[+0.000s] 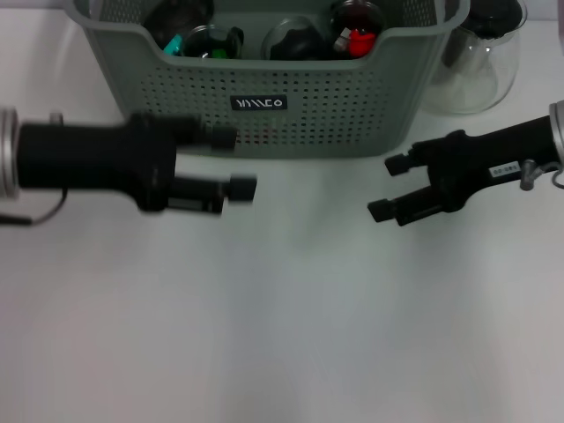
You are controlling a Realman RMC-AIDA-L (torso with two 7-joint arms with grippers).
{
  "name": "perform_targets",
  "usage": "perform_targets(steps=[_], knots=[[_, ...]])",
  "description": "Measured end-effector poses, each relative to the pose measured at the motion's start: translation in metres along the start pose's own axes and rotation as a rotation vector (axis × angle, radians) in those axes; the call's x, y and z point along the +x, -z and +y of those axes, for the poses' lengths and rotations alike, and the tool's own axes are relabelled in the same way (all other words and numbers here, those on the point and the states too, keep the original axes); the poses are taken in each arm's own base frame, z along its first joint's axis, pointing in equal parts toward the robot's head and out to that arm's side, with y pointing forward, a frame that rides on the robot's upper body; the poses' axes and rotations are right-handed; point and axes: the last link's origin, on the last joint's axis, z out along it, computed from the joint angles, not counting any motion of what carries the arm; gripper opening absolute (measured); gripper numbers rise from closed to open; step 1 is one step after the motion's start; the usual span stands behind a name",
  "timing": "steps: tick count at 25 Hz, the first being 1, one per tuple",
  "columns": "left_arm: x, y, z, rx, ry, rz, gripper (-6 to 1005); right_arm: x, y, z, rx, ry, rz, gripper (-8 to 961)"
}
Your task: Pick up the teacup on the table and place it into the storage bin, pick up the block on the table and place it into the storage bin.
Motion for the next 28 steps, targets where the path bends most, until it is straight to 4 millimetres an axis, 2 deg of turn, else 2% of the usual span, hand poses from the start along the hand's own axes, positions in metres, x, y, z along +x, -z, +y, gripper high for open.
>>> perform_targets(steps=[7, 12, 28], knots=[[-0.042, -0.018, -0.018, 0.050, 0.065, -0.068, 833, -0.005, -0.008, 0.005, -0.006, 0.090, -0.098, 945], [-0.057, -0.028, -0.028, 0.104, 0.105, -0.069, 832, -0.006, -0.009, 0.007, -0.015, 0.115, -0.156, 944], [-0.064, -0.032, -0.029, 0.113, 0.113, -0.064, 829, 0.000, -0.013, 0.005, -0.003, 0.107, -0.154, 944]])
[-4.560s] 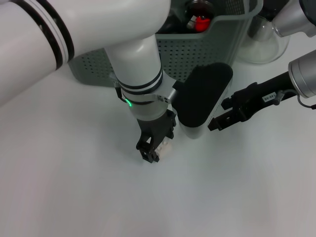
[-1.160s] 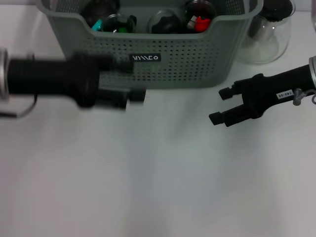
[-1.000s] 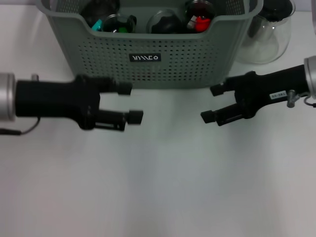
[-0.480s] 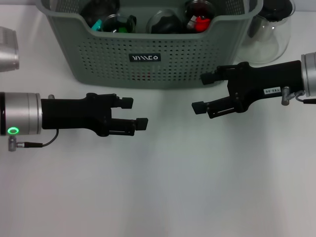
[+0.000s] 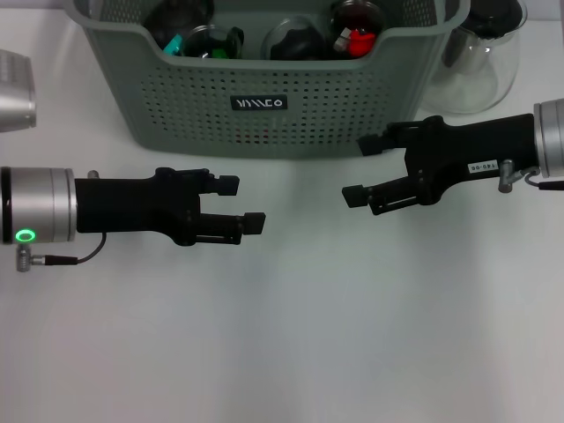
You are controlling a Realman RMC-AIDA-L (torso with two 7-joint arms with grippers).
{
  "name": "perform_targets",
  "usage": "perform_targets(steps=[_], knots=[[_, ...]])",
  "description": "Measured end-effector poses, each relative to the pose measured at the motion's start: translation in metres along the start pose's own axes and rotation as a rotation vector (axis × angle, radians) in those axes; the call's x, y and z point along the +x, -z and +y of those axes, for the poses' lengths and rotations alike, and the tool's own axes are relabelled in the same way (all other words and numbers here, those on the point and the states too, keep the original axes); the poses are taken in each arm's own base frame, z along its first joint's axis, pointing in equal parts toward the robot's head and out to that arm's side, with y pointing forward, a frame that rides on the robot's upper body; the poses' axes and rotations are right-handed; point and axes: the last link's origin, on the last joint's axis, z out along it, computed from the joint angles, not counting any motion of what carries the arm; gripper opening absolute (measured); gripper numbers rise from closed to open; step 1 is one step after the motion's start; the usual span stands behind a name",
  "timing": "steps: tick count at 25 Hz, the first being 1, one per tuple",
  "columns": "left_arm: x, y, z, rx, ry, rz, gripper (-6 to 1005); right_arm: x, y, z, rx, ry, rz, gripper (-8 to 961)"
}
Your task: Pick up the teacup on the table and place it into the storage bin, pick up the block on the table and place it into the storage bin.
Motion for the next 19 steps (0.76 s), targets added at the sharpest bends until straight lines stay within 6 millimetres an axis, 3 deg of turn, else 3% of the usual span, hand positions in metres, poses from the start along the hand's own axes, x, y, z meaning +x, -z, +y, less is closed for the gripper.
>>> perform_targets(steps=[19], knots=[[0.0004, -0.0010, 0.0004, -0.005, -0.006, -0.005, 829, 0.0026, -0.0002, 0.0007, -0.003, -0.009, 0.002, 945]])
